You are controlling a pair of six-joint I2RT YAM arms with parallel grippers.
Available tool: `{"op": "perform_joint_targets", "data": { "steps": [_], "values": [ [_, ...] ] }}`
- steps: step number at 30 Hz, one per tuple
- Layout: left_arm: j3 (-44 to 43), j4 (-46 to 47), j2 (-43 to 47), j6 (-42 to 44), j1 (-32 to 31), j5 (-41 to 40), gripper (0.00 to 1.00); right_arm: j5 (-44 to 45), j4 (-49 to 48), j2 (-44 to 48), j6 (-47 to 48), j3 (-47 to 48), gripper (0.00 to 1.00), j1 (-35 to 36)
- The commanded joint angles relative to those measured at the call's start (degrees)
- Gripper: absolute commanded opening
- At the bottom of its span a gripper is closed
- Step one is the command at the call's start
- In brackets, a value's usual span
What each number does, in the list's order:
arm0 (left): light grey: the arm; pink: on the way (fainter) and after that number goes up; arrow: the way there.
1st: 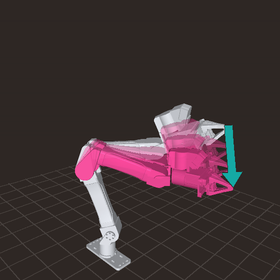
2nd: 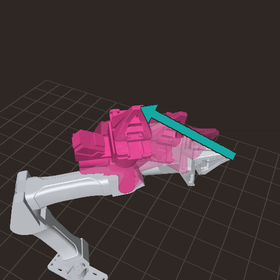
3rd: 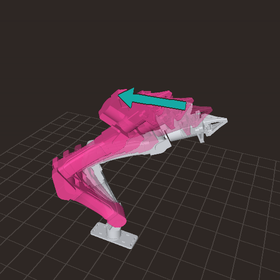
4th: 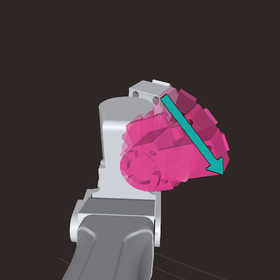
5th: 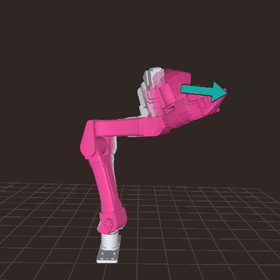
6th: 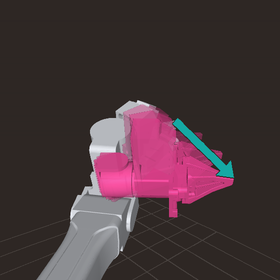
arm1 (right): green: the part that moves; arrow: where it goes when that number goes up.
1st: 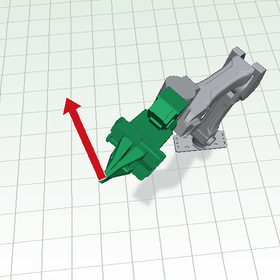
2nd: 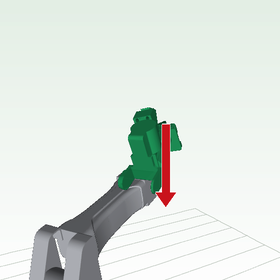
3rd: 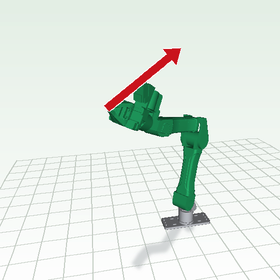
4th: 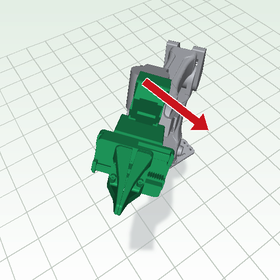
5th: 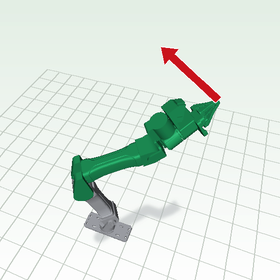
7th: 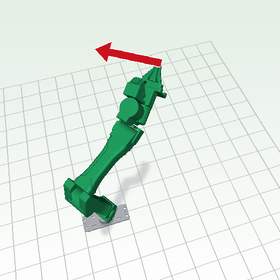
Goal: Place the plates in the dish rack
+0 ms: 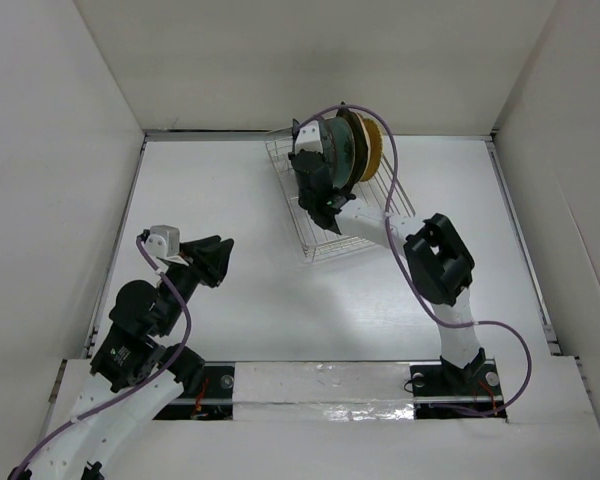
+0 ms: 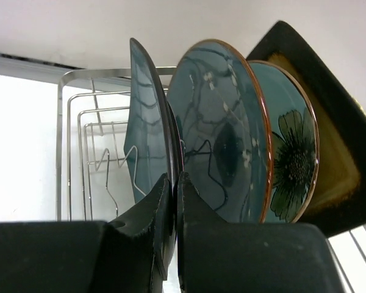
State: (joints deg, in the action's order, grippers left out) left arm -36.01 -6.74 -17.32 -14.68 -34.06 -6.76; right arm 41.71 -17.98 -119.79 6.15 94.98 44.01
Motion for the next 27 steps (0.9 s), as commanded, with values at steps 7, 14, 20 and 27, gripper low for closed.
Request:
{"op": "perform_joint_targets", "data": {
  "steps": [7,14,20,27],
  "values": [
    [0.3,1.9,-1.6,0.2,0.0,-1.0,0.31,4.1,-13.9,6.0,-11.7,-9.8,0.32,2.6],
    [0.2,1.5,-3.1,0.4,0.0,-2.5,0.33,-1.0,-11.0,15.7,-14.6,-14.9,0.77,2.6],
    [0.3,1.7,-4.5,0.8,0.0,-3.2,0.46,-8.3,-6.3,32.2,-17.7,-24.1,0.96,2.6],
    [0.7,2.1,-5.3,1.9,0.0,-4.5,0.57,-3.8,-2.7,64.3,-26.3,-51.0,0.02,-1.9]
  ]
}}
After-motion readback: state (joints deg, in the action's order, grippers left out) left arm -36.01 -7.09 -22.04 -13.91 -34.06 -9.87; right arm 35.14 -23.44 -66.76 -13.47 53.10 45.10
